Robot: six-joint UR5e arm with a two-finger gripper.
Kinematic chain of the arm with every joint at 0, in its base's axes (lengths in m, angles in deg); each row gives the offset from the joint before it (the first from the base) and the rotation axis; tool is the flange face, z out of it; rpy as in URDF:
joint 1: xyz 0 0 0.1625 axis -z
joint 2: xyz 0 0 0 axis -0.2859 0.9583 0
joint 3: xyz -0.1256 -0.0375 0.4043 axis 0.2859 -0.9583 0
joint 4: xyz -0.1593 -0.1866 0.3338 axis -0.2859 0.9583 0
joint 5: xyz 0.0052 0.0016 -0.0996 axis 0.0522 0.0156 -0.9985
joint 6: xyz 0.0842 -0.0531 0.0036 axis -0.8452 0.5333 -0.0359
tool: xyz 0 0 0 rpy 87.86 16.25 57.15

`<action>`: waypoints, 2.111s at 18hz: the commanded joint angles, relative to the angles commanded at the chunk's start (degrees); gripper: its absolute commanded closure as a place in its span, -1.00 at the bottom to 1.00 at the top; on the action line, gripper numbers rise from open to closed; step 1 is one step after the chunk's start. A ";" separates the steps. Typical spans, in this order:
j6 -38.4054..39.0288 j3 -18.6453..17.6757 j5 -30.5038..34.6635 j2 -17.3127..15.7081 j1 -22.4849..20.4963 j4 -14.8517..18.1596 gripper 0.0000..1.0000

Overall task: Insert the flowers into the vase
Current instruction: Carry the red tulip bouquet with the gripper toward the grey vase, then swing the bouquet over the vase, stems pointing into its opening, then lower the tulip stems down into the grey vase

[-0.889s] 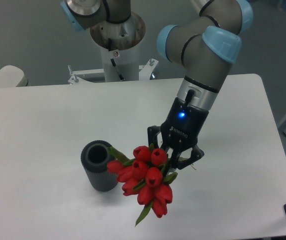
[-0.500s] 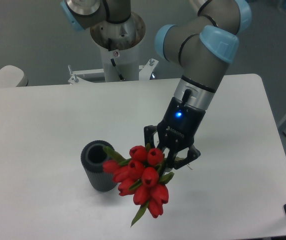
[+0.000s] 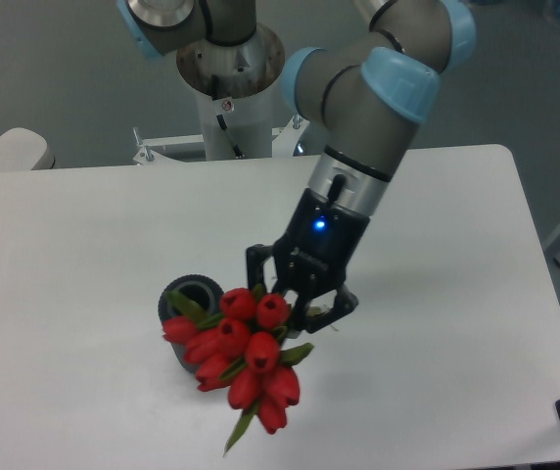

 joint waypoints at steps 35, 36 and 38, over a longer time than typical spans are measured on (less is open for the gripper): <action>-7.73 -10.63 -25.58 -6.07 0.44 -1.23 0.74; -8.95 -11.42 -25.58 -6.15 0.44 -1.23 0.74; -10.36 -12.74 -25.66 -6.24 0.53 -1.23 0.74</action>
